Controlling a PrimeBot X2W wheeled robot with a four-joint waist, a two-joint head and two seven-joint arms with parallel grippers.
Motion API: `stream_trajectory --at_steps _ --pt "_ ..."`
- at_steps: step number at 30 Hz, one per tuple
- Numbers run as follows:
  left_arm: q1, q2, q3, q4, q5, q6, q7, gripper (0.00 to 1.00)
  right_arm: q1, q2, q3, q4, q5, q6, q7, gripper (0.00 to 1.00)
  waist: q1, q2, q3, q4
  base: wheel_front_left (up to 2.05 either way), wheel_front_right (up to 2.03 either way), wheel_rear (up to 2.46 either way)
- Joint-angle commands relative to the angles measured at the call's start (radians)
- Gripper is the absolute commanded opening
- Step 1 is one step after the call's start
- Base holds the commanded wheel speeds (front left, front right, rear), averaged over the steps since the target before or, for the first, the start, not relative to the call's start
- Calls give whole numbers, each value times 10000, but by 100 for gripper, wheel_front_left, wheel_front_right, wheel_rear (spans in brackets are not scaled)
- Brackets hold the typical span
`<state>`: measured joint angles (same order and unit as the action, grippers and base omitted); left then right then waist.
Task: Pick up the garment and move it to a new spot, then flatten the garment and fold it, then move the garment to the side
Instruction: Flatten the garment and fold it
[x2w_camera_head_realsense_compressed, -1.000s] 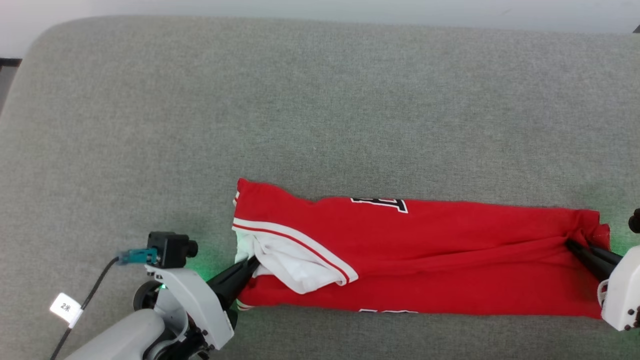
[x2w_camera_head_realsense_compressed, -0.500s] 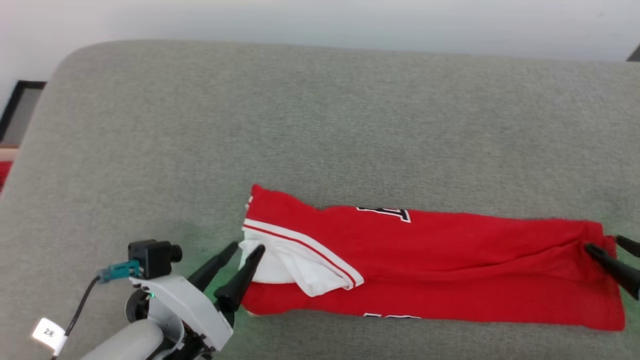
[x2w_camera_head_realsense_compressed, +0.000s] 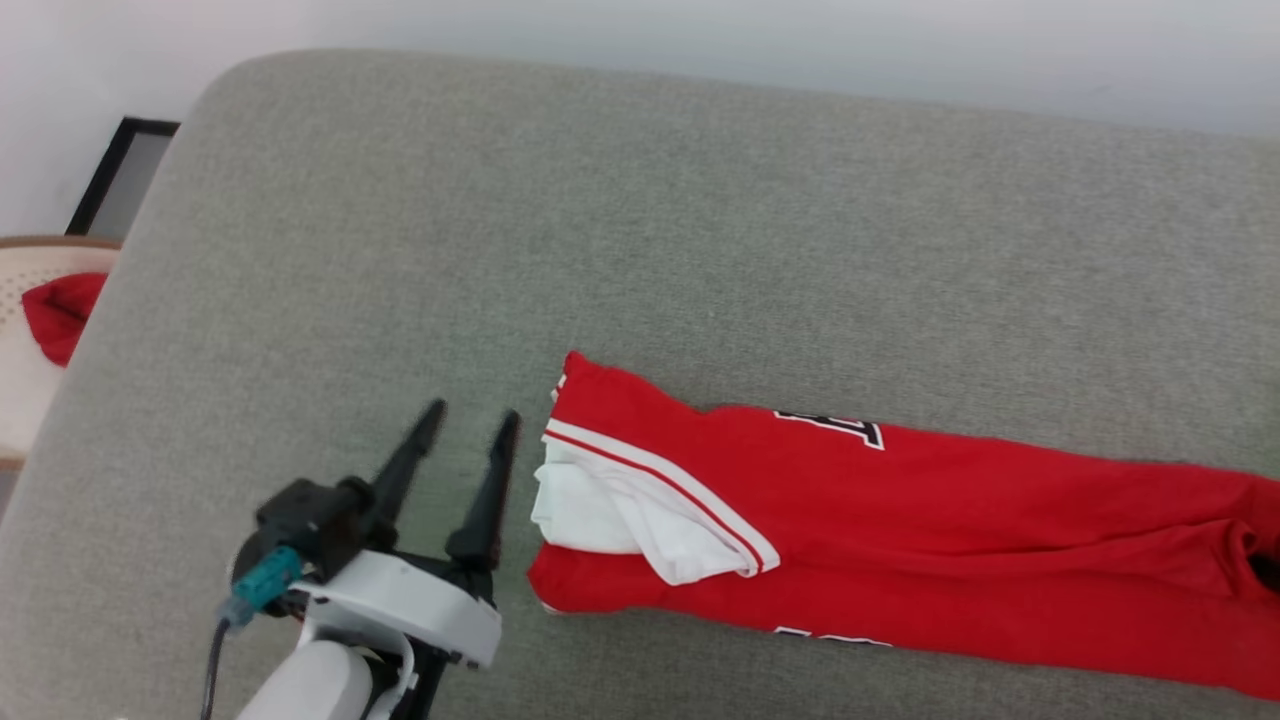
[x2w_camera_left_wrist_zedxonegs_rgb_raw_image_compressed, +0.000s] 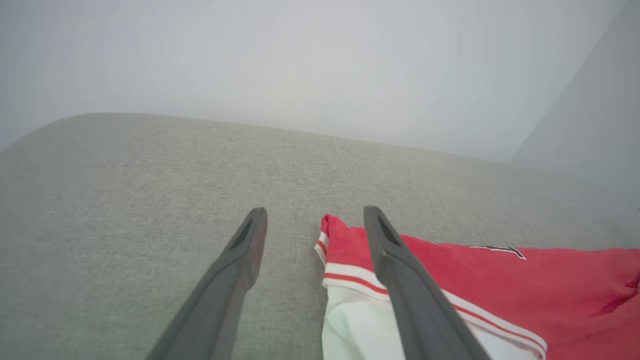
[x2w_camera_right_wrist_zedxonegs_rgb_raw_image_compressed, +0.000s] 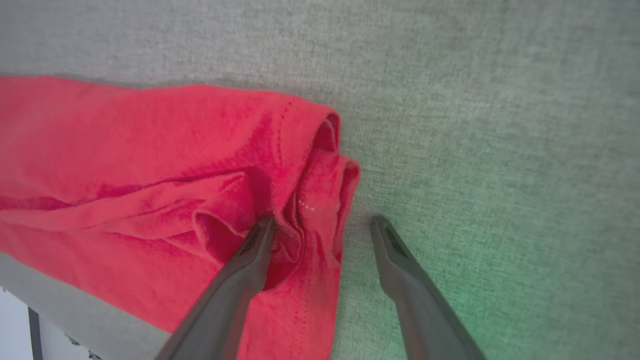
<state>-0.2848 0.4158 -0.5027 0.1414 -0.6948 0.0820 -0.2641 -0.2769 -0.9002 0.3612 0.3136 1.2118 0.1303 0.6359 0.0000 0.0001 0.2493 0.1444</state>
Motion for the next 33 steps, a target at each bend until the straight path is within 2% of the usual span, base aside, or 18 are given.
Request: stream_trajectory --at_steps 1,6,7,11,12,14,17,24,31,33 --pt "318 -413 606 -126 656 -149 7 100 -124 349 97 150 -223 7 420 100 0 -1 125 138 0 0 0" --pt "650 -1249 1683 29 2008 -703 6 100 -456 1022 50 590 -789 8 1211 100 0 -1 205 261 0 0 0" --pt "650 -1249 1683 29 2008 -703 6 100 -456 1022 50 590 -789 8 1211 100 0 -1 205 261 0 0 0" --pt "640 -1828 2322 371 2634 -1223 6 100 -509 1692 102 687 -1295 25 1508 100 0 -1 353 316 0 0 0" --pt "605 -1998 2466 462 2707 -1354 6 100 -449 1822 121 659 -1413 34 1555 47 0 -1 396 325 0 0 0" --pt "538 -2206 2740 559 3029 -1547 5 100 -334 2102 51 610 -1468 34 1552 0 0 -1 473 311 0 0 0" --pt "551 -2481 3189 704 3341 -1752 5 100 -243 2320 -254 571 -1569 37 1338 0 0 -1 529 222 0 0 0" --pt "774 -2734 4041 804 3898 -2026 5 100 -409 2136 -1521 792 -1809 -7 523 0 0 -1 519 -300 0 0 0" --pt "1022 -2778 4566 662 4081 -2115 5 100 -179 1472 -3133 1554 -2127 -15 -420 0 0 -1 502 -904 0 0 0" --pt "1048 -2749 4665 611 4105 -2131 5 100 -150 1085 -3654 1880 -2180 -4 -716 0 0 -1 539 -1036 0 0 0"
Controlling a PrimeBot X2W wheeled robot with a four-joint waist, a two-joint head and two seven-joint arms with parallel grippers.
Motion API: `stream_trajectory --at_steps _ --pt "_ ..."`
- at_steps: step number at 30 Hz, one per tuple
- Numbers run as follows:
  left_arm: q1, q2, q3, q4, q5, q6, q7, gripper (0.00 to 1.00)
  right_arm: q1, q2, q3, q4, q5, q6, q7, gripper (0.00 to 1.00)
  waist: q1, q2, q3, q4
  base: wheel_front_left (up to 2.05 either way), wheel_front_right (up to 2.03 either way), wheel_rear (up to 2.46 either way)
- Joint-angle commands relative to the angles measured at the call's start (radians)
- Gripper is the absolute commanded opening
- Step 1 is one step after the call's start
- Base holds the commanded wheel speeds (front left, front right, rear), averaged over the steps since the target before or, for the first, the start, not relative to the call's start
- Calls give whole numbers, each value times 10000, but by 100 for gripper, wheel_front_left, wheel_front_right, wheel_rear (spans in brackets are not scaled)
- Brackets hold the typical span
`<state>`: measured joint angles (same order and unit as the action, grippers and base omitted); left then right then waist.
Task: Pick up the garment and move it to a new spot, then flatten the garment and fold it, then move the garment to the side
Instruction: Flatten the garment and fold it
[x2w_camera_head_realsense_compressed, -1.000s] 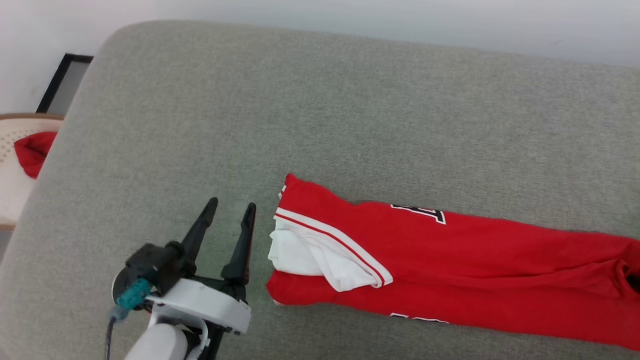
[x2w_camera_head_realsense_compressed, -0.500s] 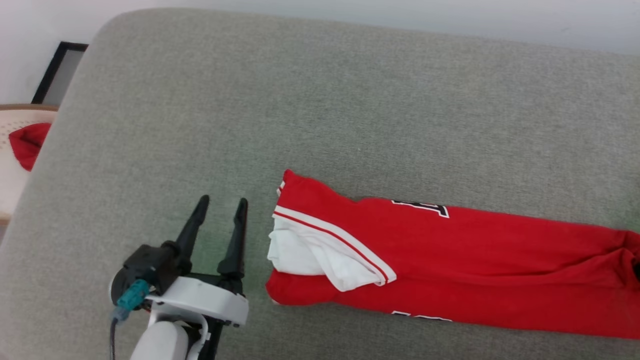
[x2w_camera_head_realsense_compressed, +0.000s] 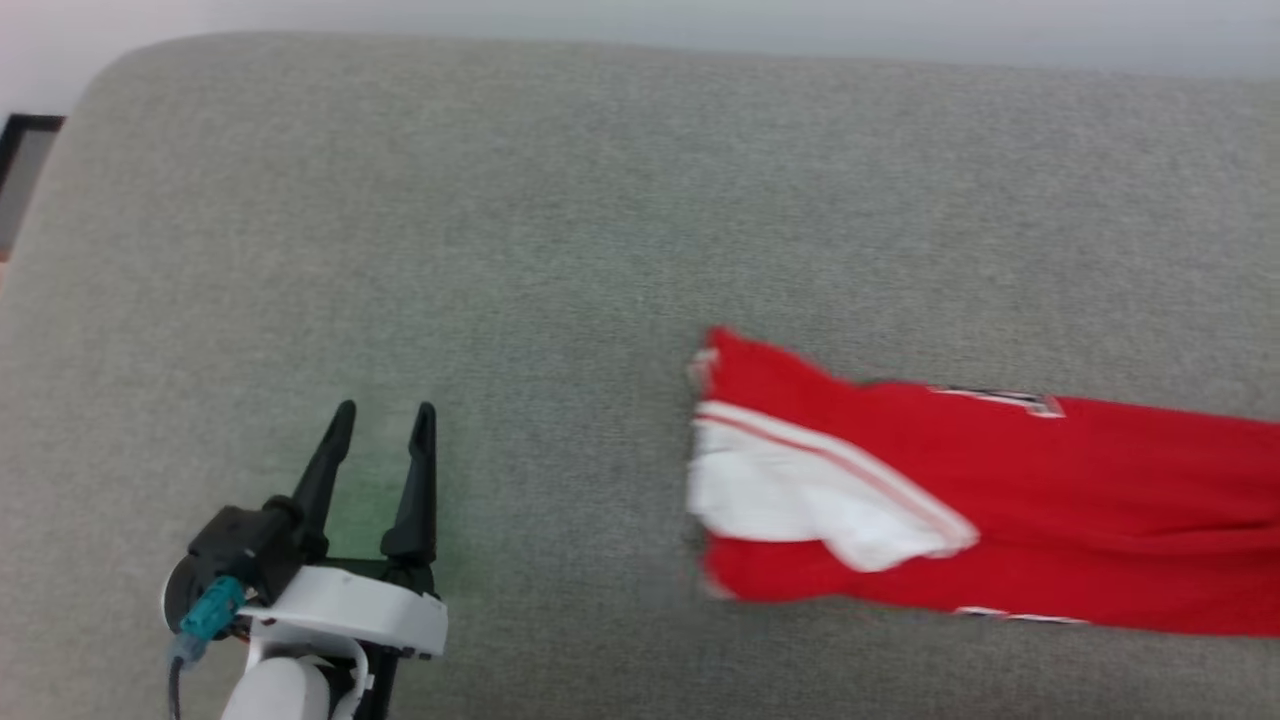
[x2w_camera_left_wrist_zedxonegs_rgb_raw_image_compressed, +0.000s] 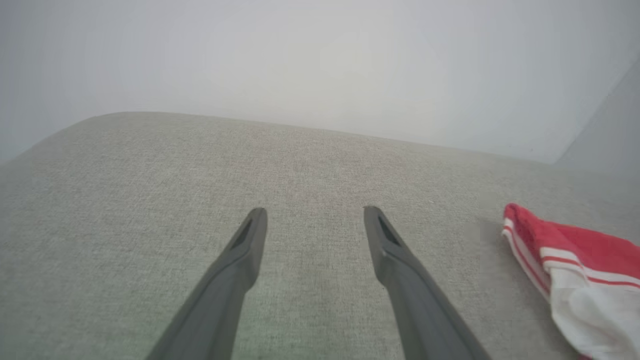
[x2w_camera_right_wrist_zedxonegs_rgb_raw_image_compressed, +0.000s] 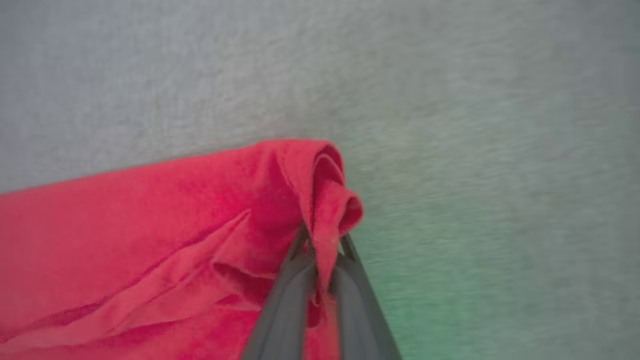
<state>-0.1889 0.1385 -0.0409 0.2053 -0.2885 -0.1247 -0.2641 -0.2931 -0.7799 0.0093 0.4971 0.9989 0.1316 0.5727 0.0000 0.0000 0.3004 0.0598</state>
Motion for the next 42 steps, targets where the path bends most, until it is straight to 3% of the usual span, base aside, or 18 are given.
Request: stream_trajectory --at_steps 1,6,10,15,24,28,34,42 --pt "81 35 68 -55 50 -69 5 100 32 -332 -383 237 -119 -16 -263 0 0 0 51 -248 0 0 0" --pt "29 127 69 -180 150 -65 5 100 -312 -856 -1258 1340 -578 -16 -1021 0 0 0 101 -473 0 0 0" --pt "51 194 -23 -135 132 -60 4 100 -542 -793 -1274 1544 -756 -15 -1007 0 0 0 -6 -566 0 0 0" --pt "224 122 -77 -2 52 -62 4 100 -208 -456 -476 365 -1007 -15 -732 0 0 0 -359 -589 0 0 0" --pt "668 -107 -189 100 -157 -64 4 100 437 845 1101 -4006 -1025 -15 418 0 0 0 -889 -338 0 0 0" --pt "693 -232 -312 100 -238 -64 4 100 82 1462 1860 -5191 -1416 -13 897 0 0 0 -894 -70 0 0 0" --pt "543 -385 -446 68 -335 -65 4 100 -761 2308 2781 -5617 -1989 -13 1245 0 0 0 -707 402 0 0 0" --pt "262 -591 -566 167 -402 -65 4 100 -1447 2800 3790 -4552 -2433 -13 1145 0 0 0 -281 900 0 0 0"
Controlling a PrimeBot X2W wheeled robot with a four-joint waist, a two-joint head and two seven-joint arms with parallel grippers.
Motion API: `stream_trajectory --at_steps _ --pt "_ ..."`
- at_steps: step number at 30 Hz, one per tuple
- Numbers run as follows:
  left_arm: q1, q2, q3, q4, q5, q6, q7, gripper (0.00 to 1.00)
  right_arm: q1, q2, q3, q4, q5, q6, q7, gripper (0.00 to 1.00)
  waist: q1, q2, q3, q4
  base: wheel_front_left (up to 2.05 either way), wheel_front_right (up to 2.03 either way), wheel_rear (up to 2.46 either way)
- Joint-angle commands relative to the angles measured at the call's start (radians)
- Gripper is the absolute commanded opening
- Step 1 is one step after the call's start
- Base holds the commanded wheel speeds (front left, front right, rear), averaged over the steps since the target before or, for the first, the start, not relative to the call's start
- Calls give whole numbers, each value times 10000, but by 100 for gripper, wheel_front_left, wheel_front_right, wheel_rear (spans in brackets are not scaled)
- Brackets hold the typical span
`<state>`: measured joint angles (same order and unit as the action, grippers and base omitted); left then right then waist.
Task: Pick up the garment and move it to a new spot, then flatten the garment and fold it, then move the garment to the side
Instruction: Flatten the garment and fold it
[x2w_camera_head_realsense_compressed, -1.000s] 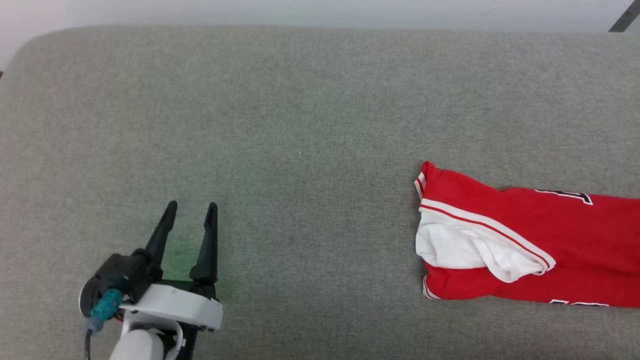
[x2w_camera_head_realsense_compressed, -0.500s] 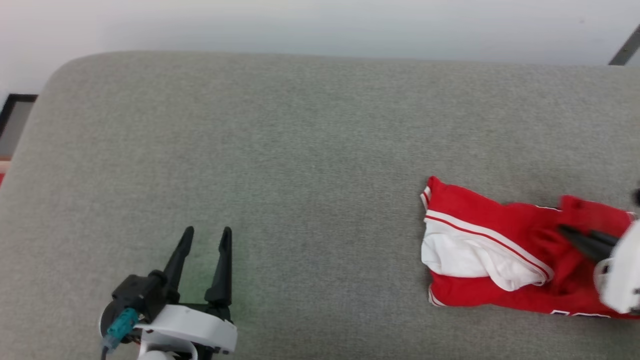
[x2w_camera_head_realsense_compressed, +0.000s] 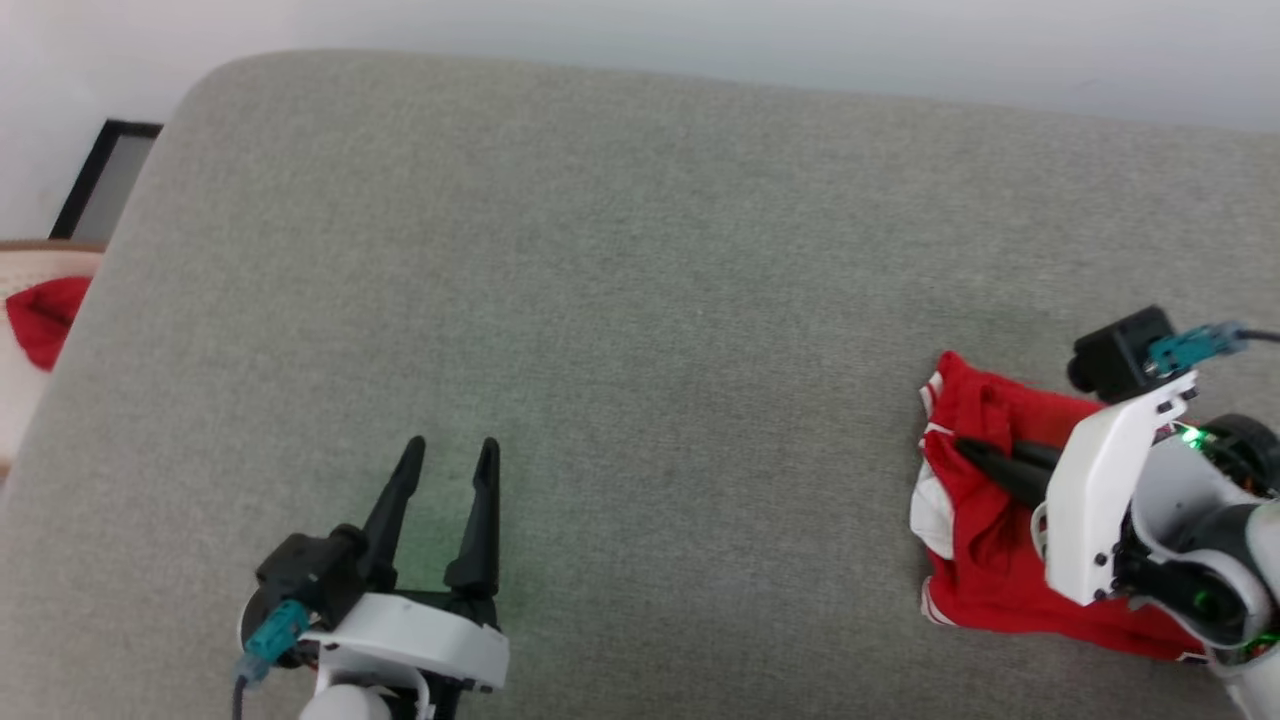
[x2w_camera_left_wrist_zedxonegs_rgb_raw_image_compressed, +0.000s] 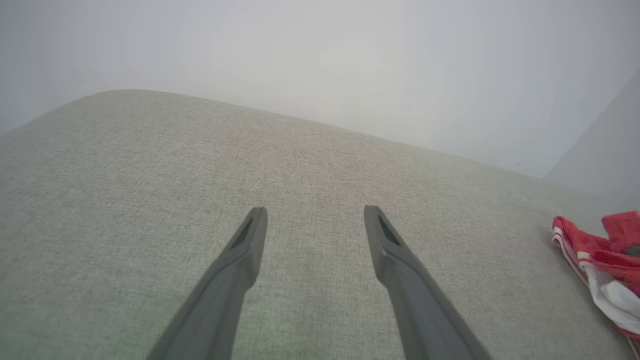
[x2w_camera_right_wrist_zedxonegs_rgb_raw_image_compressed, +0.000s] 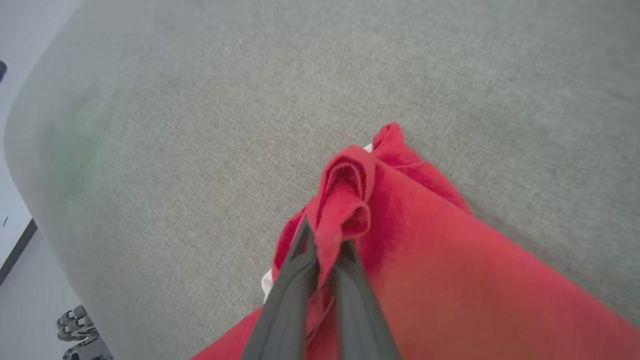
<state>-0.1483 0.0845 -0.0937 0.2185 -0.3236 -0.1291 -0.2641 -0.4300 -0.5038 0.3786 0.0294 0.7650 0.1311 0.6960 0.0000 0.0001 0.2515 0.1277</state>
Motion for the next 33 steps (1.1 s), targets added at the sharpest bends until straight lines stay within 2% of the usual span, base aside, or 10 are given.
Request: stream_trajectory --at_steps 1,9,10,11,12,13,14,23,28,33 --pt "-166 -61 -46 51 -53 -21 4 100 -84 103 216 317 -135 -7 -190 0 0 -1 236 247 0 0 0" --pt "-273 -191 -51 191 -145 -21 4 100 -137 343 888 1340 -88 -7 -1155 0 0 -1 270 302 0 0 0" --pt "-248 -188 -6 234 -137 -21 4 100 -164 371 962 1367 -32 -7 -1266 9 0 -1 218 255 0 0 0" --pt "-248 -188 -6 234 -137 -21 4 100 -164 371 962 1367 -32 -7 -1266 9 0 -1 218 255 0 0 0" --pt "-220 -180 35 270 -126 -21 4 100 -185 402 1018 1371 60 -7 -1373 38 0 -1 157 195 0 0 0" --pt "-192 -155 74 312 -129 -21 4 100 -199 431 1049 1363 153 -7 -1484 73 0 -1 77 130 0 0 0" --pt "-159 -116 96 344 -131 -21 4 100 -218 439 1054 1329 253 -7 -1607 100 0 -1 -13 56 0 0 0" --pt "-54 317 -53 787 -394 -21 4 100 1 -50 761 1065 978 -7 -2964 100 0 -1 -820 -697 0 0 0" --pt "-162 530 -301 1156 -603 -21 4 100 302 -632 624 1748 620 -7 -4759 100 0 -1 -1197 -1096 0 0 0" --pt "-36 732 -388 1455 -799 -22 4 100 714 -915 378 2968 486 -9 -6967 100 0 -1 -1639 -1441 0 0 0"
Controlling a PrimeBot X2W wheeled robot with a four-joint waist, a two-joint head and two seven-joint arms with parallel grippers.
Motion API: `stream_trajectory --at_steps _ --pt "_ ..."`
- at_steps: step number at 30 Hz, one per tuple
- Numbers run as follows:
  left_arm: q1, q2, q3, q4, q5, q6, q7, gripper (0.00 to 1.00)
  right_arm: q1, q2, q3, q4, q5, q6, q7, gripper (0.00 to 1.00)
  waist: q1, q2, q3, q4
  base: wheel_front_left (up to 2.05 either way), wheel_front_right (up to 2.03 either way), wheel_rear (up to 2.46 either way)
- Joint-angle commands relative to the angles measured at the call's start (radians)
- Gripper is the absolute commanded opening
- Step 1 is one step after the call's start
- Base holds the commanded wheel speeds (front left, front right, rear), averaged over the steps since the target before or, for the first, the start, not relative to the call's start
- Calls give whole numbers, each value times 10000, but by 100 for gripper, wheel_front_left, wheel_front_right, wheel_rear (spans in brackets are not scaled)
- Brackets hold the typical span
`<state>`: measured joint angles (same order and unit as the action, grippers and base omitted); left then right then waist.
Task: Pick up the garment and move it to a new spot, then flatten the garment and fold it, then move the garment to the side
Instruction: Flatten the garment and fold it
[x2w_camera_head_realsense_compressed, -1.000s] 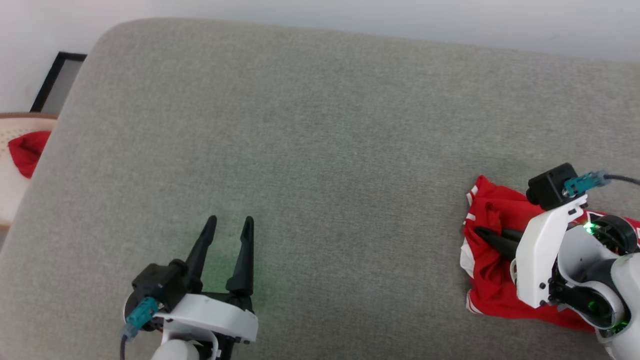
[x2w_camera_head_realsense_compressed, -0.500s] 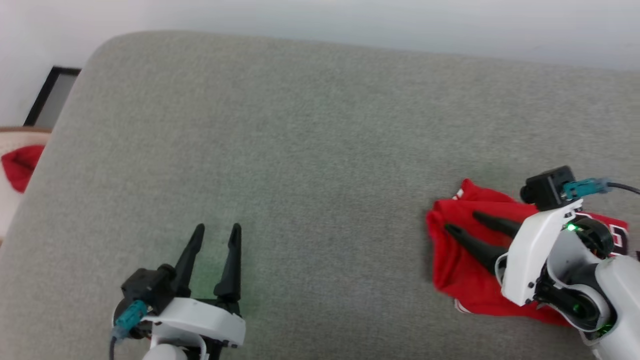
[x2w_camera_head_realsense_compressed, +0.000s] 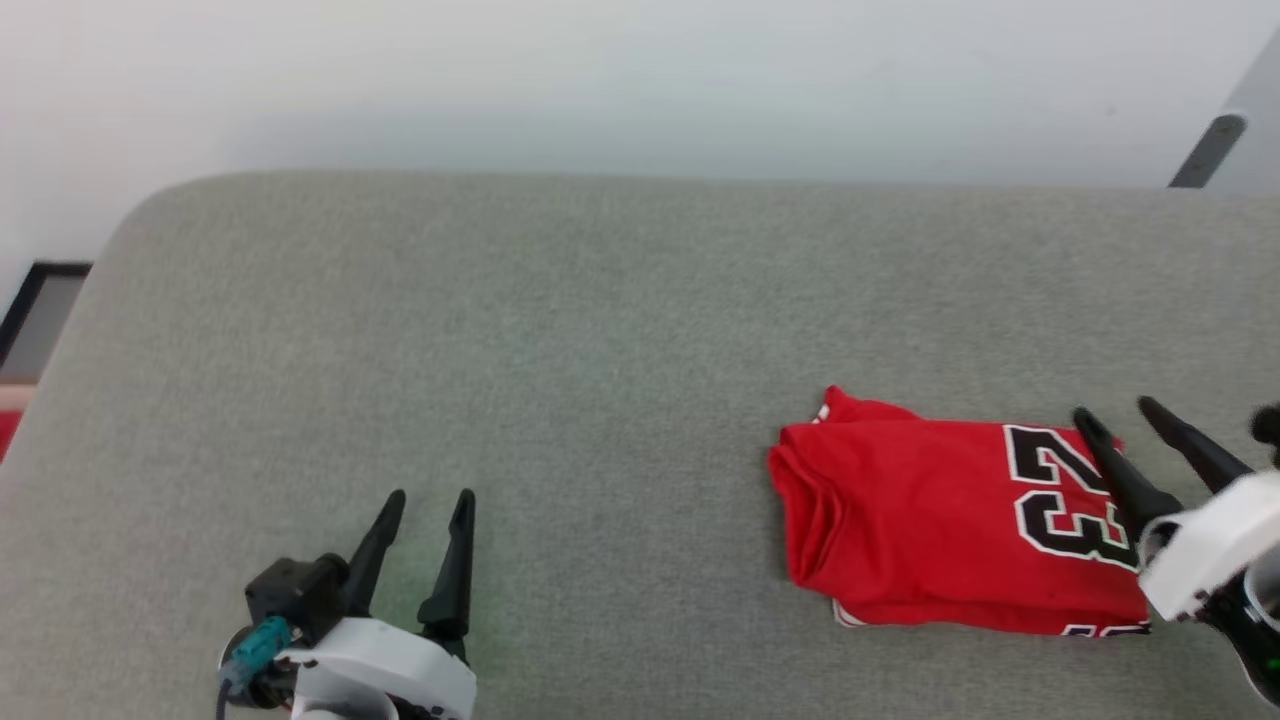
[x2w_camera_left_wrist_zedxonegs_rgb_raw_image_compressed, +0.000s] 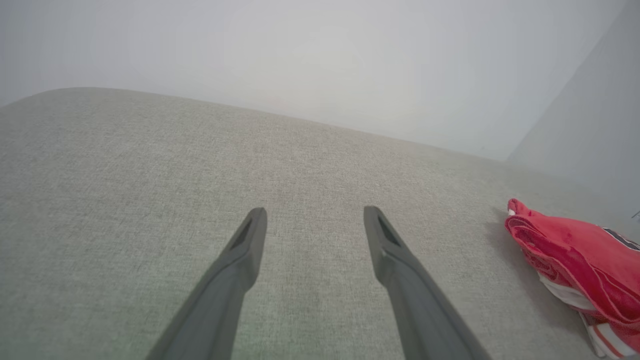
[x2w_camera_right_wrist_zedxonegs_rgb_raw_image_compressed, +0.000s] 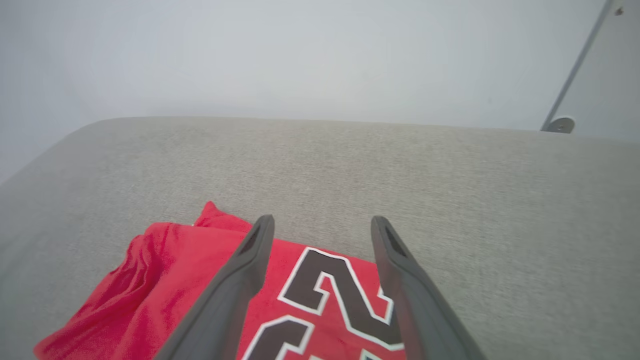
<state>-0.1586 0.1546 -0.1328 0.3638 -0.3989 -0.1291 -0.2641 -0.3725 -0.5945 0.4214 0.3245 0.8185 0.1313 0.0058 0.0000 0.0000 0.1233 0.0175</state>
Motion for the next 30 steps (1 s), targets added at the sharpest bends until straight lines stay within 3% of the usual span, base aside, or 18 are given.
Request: stream_trajectory --at_steps 1,6,10,30 --pt "108 67 -2 39 -70 -22 4 100 198 -10 -68 207 -51 -9 -460 100 0 0 -457 -404 0 0 0" --pt "302 285 -43 78 -219 -22 4 100 637 21 -173 919 32 -9 -1947 100 0 0 -947 -641 0 0 0" --pt "552 373 -8 -112 -245 -22 4 100 992 89 -411 1082 -86 -9 -2484 100 0 0 -1239 -792 0 0 0" --pt "2805 303 984 -2015 500 -22 4 100 3250 708 -2500 -813 -1533 -11 -2717 100 0 0 -1758 -640 0 0 0"
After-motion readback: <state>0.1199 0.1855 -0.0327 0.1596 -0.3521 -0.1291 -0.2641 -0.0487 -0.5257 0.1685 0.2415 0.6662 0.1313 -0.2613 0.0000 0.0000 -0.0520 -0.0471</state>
